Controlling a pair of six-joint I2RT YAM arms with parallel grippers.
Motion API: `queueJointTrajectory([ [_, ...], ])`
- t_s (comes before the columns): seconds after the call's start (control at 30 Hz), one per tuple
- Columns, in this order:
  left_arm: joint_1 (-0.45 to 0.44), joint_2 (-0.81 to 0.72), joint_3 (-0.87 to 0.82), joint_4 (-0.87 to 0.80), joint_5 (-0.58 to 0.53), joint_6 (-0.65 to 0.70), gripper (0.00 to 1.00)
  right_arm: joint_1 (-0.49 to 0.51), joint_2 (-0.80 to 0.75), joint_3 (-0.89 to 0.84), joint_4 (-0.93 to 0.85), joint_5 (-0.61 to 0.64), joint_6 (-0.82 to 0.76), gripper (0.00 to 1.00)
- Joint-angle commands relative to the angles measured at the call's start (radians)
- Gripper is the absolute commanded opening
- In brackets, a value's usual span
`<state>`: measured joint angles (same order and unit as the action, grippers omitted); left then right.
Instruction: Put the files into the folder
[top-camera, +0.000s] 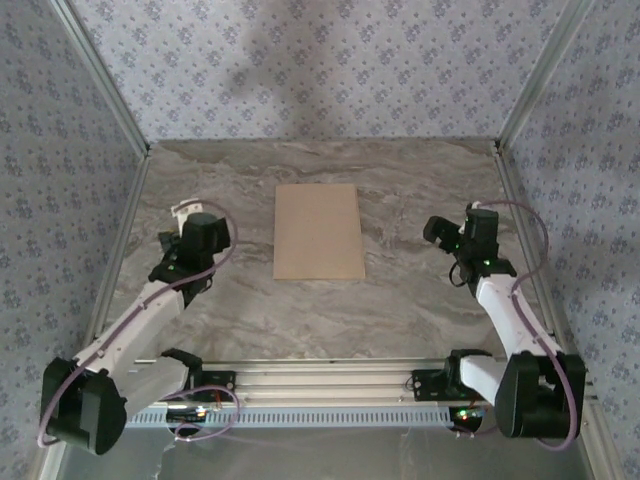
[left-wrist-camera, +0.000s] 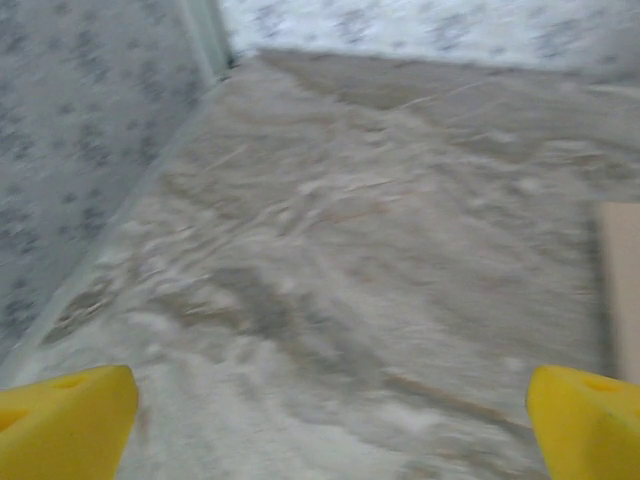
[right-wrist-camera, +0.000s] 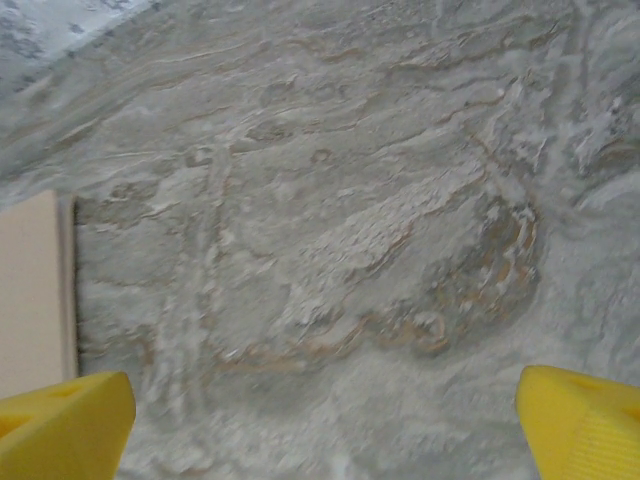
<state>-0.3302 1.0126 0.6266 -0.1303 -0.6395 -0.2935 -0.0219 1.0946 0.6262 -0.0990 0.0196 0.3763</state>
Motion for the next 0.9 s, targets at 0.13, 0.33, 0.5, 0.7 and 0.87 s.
queueJointTrajectory([
  [0.13, 0.196, -0.002, -0.217, 0.346, 0.137, 0.131, 1.0, -0.003, 0.189, -0.044, 0.282, 0.135, -0.189, 1.0],
  [0.33, 0.327, 0.099, -0.275, 0.494, 0.282, 0.126, 1.0, 0.0, 0.273, -0.134, 0.547, 0.12, -0.276, 1.0],
  [0.5, 0.346, 0.177, -0.282, 0.615, 0.368, 0.129, 1.0, 0.002, 0.284, -0.178, 0.659, 0.081, -0.326, 1.0],
  [0.7, 0.347, 0.268, -0.277, 0.772, 0.436, 0.175, 1.0, -0.001, 0.301, -0.238, 0.828, 0.056, -0.393, 1.0],
  [0.87, 0.346, 0.318, -0.288, 0.886, 0.481, 0.208, 1.0, -0.012, 0.396, -0.24, 0.902, -0.011, -0.404, 1.0],
])
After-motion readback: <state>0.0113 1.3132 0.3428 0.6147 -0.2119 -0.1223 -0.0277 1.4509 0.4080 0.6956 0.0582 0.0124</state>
